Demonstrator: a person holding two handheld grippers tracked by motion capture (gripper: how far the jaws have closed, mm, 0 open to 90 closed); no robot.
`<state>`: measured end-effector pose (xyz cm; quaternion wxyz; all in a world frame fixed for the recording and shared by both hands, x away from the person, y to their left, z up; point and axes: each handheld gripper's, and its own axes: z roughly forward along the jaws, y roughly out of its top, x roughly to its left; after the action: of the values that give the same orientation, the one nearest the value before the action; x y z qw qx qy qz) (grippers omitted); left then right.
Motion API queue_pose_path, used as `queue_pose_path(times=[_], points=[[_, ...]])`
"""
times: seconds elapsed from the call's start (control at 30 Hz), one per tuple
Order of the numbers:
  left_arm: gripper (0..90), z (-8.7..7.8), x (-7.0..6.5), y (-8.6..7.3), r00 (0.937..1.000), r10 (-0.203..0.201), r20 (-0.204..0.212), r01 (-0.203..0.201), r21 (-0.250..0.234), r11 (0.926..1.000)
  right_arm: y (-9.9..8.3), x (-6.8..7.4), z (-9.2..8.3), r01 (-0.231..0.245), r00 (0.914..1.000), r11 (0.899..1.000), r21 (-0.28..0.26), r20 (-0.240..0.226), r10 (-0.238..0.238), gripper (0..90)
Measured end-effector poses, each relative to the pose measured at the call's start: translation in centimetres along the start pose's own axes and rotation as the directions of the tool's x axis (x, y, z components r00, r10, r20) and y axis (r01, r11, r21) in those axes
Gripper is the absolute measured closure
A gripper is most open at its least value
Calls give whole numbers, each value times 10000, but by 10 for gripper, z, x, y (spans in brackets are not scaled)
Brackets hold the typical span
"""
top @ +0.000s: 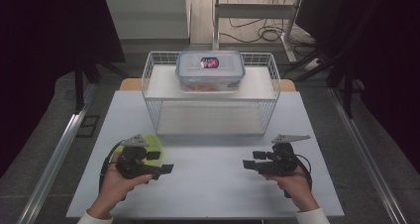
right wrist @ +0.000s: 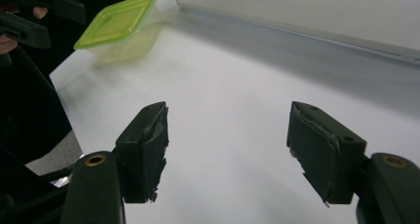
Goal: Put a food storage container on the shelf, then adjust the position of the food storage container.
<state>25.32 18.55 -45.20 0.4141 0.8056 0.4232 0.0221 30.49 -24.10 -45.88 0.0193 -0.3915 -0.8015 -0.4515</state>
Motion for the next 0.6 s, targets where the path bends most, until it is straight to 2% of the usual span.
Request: queue_pose_path(times=[0.13,0.27,0.47,0.6], points=[[257,-2,7,-8,9996,-99,-279,102,101,9999,0,2,2,175,9998,9998,113,89,-176,325],[259,-13,13,-11,9982,-340,-495,330,-208,9992,2,1,3,119,9999,9999,88,120,-120,324],[244,-22,16,-12,9970,-421,-647,403,-289,9988,0,0,5,183,9998,9997,188,103,-185,322],[245,-38,22,-11,9915,-705,-1094,632,-694,9956,0,0,2,220,9997,9997,125,114,-222,322]])
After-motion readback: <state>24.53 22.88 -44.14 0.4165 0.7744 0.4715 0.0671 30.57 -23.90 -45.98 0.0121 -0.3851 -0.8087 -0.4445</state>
